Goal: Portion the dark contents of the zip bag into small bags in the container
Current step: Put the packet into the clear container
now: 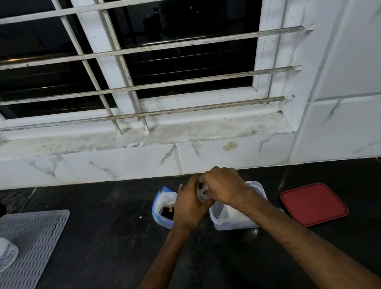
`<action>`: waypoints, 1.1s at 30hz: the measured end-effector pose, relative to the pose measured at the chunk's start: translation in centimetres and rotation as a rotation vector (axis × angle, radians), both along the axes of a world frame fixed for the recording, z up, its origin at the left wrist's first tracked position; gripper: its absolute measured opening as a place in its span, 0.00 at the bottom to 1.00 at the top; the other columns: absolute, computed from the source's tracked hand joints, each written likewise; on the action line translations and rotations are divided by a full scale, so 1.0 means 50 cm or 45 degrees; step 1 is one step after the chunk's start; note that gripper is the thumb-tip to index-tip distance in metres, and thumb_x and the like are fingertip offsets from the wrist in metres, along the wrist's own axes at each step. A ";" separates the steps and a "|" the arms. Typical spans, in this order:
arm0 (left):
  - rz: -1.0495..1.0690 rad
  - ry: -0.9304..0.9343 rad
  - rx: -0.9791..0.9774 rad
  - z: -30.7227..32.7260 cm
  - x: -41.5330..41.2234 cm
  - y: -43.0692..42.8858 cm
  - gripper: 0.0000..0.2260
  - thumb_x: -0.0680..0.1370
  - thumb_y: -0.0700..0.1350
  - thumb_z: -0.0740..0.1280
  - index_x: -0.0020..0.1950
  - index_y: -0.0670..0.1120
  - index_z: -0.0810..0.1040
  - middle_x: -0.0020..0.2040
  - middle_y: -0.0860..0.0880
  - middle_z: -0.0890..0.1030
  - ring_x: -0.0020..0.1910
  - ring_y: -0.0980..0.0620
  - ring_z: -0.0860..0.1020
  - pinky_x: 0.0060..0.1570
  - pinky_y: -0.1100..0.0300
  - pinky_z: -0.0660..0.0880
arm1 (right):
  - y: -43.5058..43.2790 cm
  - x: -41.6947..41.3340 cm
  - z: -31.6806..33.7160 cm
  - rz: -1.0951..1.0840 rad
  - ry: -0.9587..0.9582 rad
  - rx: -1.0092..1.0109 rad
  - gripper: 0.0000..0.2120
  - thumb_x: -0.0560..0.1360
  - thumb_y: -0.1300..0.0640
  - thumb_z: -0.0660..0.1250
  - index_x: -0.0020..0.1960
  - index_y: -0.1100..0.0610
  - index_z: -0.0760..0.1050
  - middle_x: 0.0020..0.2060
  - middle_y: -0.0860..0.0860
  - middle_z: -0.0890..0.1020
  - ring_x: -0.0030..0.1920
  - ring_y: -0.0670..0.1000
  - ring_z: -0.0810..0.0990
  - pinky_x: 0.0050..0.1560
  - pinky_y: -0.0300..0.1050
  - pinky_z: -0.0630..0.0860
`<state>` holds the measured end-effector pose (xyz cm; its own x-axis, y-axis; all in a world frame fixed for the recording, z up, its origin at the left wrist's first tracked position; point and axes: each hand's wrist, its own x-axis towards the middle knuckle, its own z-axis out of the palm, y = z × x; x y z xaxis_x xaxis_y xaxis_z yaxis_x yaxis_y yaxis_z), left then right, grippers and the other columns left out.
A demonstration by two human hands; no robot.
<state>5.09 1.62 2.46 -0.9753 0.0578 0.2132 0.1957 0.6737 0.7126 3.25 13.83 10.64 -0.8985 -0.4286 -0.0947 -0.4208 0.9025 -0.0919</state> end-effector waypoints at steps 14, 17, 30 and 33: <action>0.272 0.014 0.210 -0.034 0.035 0.020 0.11 0.76 0.43 0.69 0.57 0.53 0.73 0.49 0.57 0.81 0.48 0.60 0.80 0.50 0.55 0.80 | -0.026 0.020 -0.004 -0.102 -0.014 -0.047 0.12 0.77 0.48 0.66 0.55 0.55 0.79 0.49 0.53 0.82 0.50 0.53 0.80 0.52 0.47 0.75; 0.278 0.019 0.211 -0.039 0.039 0.031 0.14 0.76 0.41 0.69 0.60 0.50 0.74 0.52 0.55 0.81 0.50 0.58 0.80 0.51 0.53 0.80 | -0.041 0.023 -0.014 -0.085 0.106 0.154 0.12 0.76 0.51 0.67 0.57 0.55 0.77 0.52 0.53 0.81 0.55 0.55 0.78 0.52 0.49 0.74; 0.252 -0.132 0.354 -0.086 0.104 0.024 0.20 0.71 0.58 0.74 0.60 0.58 0.72 0.54 0.61 0.78 0.54 0.62 0.77 0.52 0.63 0.77 | 0.108 0.036 -0.030 -0.121 -0.187 -0.922 0.05 0.74 0.55 0.72 0.48 0.51 0.84 0.48 0.45 0.85 0.50 0.44 0.81 0.53 0.39 0.76; 0.229 -0.221 0.357 -0.133 0.145 0.038 0.19 0.72 0.62 0.71 0.60 0.61 0.73 0.56 0.60 0.79 0.56 0.60 0.78 0.52 0.57 0.80 | 0.229 0.060 -0.113 -0.461 0.038 -1.181 0.04 0.73 0.57 0.72 0.47 0.52 0.83 0.42 0.44 0.85 0.44 0.41 0.82 0.47 0.30 0.75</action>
<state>12.34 3.52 -4.20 -0.9876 -0.1548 0.0272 -0.0478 0.4606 0.8863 6.27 25.27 5.02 -0.9863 -0.0209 0.1637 -0.1478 0.5533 -0.8197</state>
